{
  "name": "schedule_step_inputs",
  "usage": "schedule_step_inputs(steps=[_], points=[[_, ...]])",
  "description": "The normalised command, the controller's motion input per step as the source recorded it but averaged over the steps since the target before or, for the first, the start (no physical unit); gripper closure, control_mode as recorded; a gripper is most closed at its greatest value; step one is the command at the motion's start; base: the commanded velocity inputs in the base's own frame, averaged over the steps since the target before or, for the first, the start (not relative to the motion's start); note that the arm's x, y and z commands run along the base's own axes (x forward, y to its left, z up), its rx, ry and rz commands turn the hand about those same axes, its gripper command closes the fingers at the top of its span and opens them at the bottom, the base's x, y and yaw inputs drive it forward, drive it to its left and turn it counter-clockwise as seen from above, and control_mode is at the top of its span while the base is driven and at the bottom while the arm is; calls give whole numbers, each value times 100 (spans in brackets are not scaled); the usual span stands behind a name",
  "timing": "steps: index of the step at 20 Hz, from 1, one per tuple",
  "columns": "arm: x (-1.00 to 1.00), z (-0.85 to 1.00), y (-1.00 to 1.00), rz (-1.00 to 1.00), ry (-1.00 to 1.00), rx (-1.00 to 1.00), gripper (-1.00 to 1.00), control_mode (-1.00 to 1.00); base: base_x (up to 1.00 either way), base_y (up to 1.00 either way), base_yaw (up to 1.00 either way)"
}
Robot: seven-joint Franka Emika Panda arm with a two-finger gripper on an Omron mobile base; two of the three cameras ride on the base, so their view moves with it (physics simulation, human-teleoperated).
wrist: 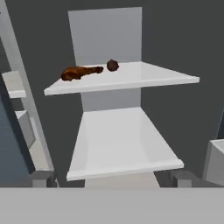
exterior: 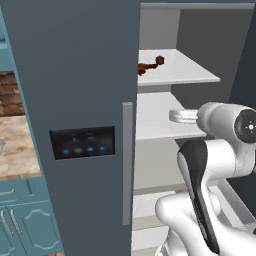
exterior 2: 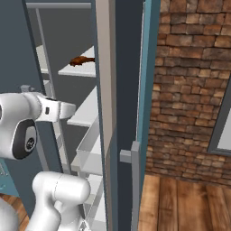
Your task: Place the chicken drumstick on the counter behind the older chicken drumstick on the same shelf of the fridge to maintain FIFO order. Close the fridge door when finished.
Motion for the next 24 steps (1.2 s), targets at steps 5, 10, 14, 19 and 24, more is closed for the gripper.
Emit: schedule_step_inputs(steps=[5, 10, 14, 19, 24], points=[[-100, -46, 34, 4, 4, -2, -100, -100, 0, 0, 0], [-55, -33, 32, 5, 2, -7, -100, -100, 0, 0, 0], [-5, -1, 0, 0, -2, 0, -100, -100, 0, 0, 0], [-23, -4, 1, 0, -7, -1, -100, 100, -20, 18, -4], [0, 0, 0, 0, 0, 0, -100, 100, -30, 98, -36]])
